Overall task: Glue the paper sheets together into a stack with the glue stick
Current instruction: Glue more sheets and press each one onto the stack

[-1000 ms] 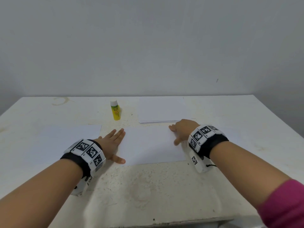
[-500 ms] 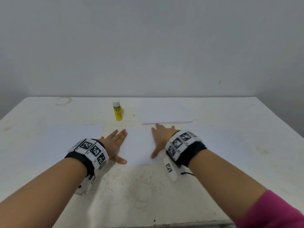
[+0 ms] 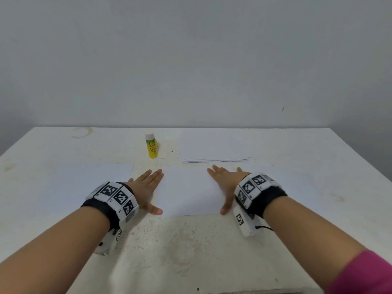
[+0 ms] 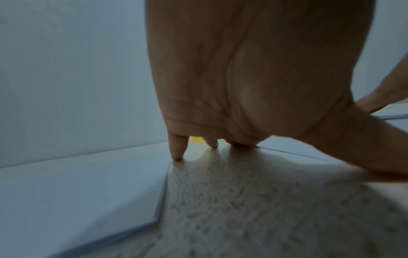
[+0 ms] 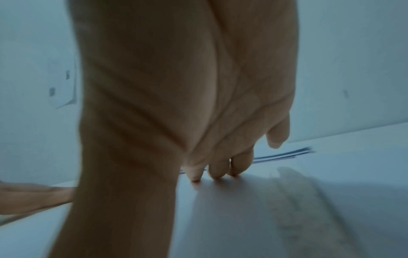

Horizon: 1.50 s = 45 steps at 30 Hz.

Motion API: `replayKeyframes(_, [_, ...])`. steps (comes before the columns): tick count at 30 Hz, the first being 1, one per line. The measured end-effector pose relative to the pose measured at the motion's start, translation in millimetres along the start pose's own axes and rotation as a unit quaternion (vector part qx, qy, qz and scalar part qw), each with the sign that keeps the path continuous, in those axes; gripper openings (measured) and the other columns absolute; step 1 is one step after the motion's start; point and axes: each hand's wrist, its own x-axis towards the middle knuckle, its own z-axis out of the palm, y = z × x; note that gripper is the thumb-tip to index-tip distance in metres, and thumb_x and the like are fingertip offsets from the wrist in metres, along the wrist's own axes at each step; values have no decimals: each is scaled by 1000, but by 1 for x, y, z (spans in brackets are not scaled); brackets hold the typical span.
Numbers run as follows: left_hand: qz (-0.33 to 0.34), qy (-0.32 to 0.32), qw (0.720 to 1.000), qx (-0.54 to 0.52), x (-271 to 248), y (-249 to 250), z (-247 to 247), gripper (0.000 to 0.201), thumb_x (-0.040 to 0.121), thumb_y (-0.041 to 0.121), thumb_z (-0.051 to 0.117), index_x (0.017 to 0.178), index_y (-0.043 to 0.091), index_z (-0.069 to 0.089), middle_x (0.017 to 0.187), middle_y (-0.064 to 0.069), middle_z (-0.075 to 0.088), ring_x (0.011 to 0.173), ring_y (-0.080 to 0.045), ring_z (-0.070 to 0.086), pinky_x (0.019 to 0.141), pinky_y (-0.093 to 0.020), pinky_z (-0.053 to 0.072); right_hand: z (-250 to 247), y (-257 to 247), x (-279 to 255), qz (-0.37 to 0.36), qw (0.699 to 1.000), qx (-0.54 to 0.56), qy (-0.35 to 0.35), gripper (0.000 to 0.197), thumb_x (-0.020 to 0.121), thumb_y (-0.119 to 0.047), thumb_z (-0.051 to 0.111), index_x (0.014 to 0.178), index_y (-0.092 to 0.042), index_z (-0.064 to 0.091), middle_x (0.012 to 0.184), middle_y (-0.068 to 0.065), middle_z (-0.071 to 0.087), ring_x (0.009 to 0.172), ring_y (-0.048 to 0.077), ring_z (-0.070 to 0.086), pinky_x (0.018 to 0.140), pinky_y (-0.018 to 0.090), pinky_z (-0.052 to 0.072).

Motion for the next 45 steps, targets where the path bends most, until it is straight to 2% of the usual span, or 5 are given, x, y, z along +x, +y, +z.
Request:
replayKeyframes(13, [4,-4,1000,-10,-1,-5,1,156,36,87,49,143,8,-31,152,-4,-37,144,-18,-24,116,-55,3,3,13,-6,55,991,105,55,159,44,-49,92,148,-14,-24,161,6,9,146,22,20,116,50,-7])
replayKeyframes(23, [-3,-12,1000,-5,1,-3,-3,145,62,72,70,142,8,-33,152,-4,-37,144,-18,-25,117,-54,4,1,9,-21,2,980,162,111,152,51,-33,94,149,-21,-22,137,10,52,134,31,39,119,46,6])
replayKeyframes(30, [-7,-16,1000,-6,-2,-1,-4,144,63,71,70,143,8,-32,152,-4,-37,144,-18,-24,117,-54,4,2,23,-30,-25,852,485,196,121,65,-16,87,149,-38,3,152,8,25,128,31,44,103,40,42])
replayKeyframes(38, [-7,-16,1000,-7,-3,1,-4,143,65,69,71,142,6,-32,152,-5,-37,144,-19,-24,117,-55,4,36,23,-30,4,823,529,208,23,73,-11,81,88,-27,72,103,8,64,102,26,57,94,42,50])
replayKeyframes(45, [-4,-10,1000,-12,-3,0,-4,143,65,69,70,142,5,-33,152,-6,-37,145,-19,-23,117,-55,5,32,16,-40,-3,814,543,205,27,83,1,68,102,-17,75,46,-11,44,50,3,46,61,17,47])
